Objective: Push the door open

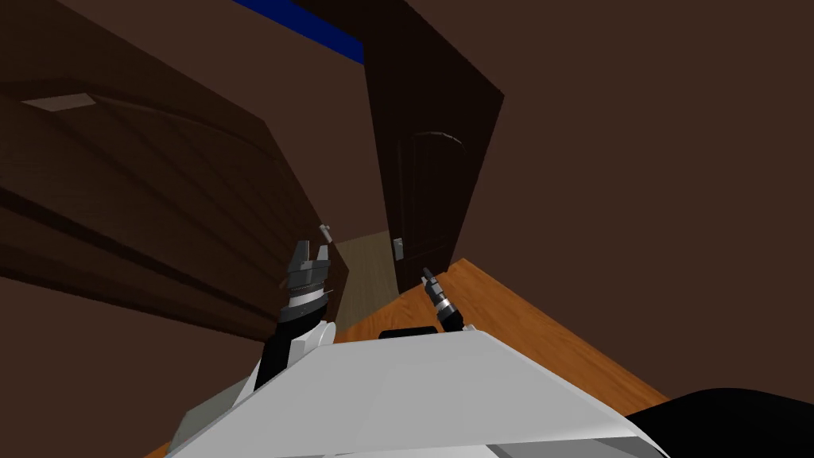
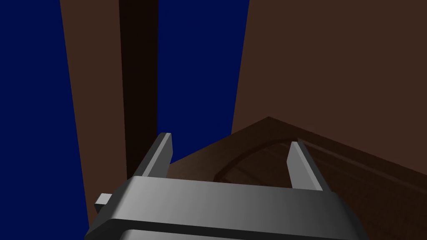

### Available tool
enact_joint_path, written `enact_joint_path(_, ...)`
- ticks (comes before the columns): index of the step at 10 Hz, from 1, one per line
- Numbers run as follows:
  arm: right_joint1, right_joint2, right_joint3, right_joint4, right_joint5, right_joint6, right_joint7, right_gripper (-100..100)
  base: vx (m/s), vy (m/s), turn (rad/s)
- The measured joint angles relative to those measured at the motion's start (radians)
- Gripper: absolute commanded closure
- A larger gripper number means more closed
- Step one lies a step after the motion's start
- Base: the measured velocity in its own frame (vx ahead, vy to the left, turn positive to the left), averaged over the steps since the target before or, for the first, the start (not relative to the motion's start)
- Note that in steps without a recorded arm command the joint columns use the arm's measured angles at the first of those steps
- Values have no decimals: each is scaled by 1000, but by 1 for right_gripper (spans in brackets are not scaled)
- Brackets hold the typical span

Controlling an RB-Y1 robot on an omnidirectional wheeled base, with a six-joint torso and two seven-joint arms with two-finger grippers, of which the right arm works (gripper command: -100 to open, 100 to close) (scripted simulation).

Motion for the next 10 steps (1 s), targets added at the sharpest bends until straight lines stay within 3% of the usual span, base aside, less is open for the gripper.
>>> enact_joint_path(3,-1,-4,35,52,32,1,-20,-100,206,31,-6)
enact_joint_path(6,-4,-11,59,76,53,10,-38,-100,163,24,-2)
enact_joint_path(10,-23,0,55,91,47,23,-32,-100,186,73,39)
